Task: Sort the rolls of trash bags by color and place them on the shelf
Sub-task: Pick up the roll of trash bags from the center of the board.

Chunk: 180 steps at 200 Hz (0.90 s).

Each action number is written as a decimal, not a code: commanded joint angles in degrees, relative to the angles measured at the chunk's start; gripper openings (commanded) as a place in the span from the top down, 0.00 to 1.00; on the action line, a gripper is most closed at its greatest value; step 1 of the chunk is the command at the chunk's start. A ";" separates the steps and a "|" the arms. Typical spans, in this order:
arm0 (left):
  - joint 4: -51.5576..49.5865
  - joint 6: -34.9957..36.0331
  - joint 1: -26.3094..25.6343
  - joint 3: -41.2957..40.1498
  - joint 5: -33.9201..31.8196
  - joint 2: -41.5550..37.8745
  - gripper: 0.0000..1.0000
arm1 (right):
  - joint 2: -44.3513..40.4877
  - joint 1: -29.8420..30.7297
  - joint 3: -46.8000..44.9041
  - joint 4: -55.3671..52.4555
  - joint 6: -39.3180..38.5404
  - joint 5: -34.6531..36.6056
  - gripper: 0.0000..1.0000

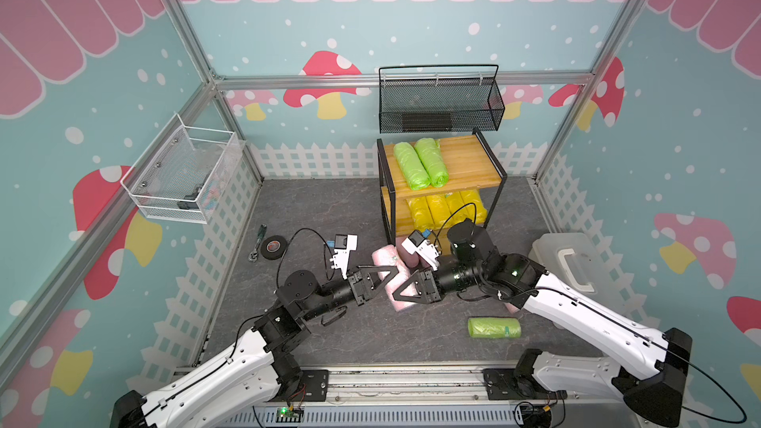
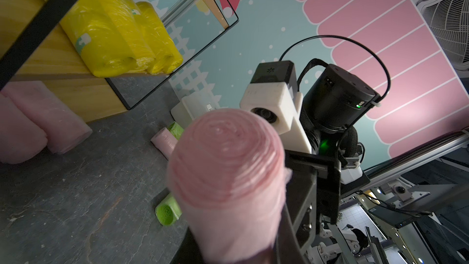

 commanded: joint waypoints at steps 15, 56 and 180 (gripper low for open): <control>1.89 0.28 -0.30 0.58 -0.75 -0.97 1.00 | -0.40 0.79 -1.24 2.17 -0.05 -0.52 0.50; 2.40 -3.18 -0.30 -2.61 -6.08 -3.03 1.00 | -2.16 0.69 -2.53 2.15 -1.58 0.85 0.31; 7.52 -21.94 -0.30 -14.47 -26.09 -12.21 1.00 | -8.86 0.77 -13.29 13.08 7.14 14.34 0.13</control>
